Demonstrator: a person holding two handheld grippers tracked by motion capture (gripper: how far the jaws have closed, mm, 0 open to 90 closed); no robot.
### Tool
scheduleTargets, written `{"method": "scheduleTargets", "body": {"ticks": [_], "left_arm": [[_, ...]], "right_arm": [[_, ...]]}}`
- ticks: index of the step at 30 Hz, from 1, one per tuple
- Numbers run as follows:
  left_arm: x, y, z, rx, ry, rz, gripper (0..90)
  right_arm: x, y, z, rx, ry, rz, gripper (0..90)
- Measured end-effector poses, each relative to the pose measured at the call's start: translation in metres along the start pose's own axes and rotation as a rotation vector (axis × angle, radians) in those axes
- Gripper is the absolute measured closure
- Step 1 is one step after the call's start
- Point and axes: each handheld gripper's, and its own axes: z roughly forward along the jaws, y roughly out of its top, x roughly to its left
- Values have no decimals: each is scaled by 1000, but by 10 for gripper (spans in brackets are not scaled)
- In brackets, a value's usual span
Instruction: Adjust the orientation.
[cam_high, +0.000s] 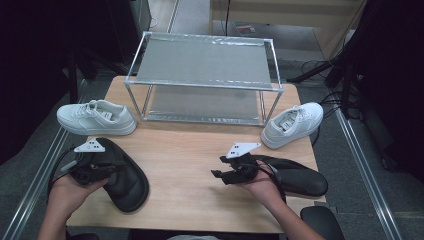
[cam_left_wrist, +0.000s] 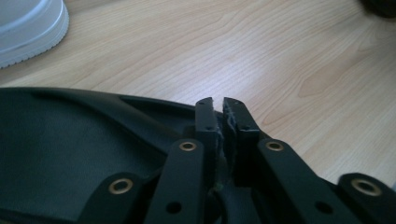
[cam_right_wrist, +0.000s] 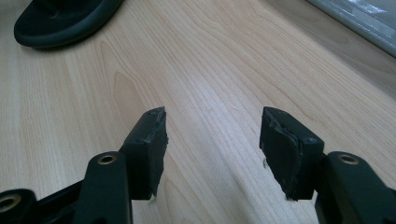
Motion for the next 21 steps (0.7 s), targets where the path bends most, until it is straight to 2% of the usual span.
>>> {"method": "scheduleTargets", "body": {"ticks": [9, 10, 12, 15, 20, 21], "left_arm": [[15, -16, -7, 12, 52, -42, 877], [20, -20, -7, 15, 56, -61, 877], [23, -22, -6, 23, 53, -70, 884], [28, -26, 2, 65, 53, -77, 891], [26, -26, 8, 83, 27, -78, 890], [25, -25, 12, 106, 31, -73, 890]], "right_arm": [[3, 2, 7, 28, 0, -32, 449], [4, 3, 8, 34, -2, -36, 450], [4, 4, 8, 31, 2, -43, 450], [4, 4, 8, 29, -1, -42, 448], [3, 4, 9, 32, -6, -37, 452], [3, 4, 9, 34, -8, -41, 452]]}}
